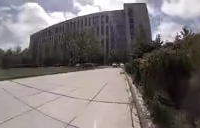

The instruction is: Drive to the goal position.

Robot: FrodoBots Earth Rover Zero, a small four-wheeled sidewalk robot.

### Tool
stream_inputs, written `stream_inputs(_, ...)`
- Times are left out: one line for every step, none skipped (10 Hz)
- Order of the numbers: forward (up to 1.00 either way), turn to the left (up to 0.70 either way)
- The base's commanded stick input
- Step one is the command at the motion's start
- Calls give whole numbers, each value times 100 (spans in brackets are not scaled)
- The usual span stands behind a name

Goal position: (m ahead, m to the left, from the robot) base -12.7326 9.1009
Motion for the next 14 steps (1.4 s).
stream_inputs(0, 70)
stream_inputs(0, 70)
stream_inputs(0, 70)
stream_inputs(0, 70)
stream_inputs(0, 70)
stream_inputs(0, 70)
stream_inputs(0, 70)
stream_inputs(0, 70)
stream_inputs(0, 70)
stream_inputs(0, 70)
stream_inputs(0, 70)
stream_inputs(0, 70)
stream_inputs(0, 70)
stream_inputs(0, 70)
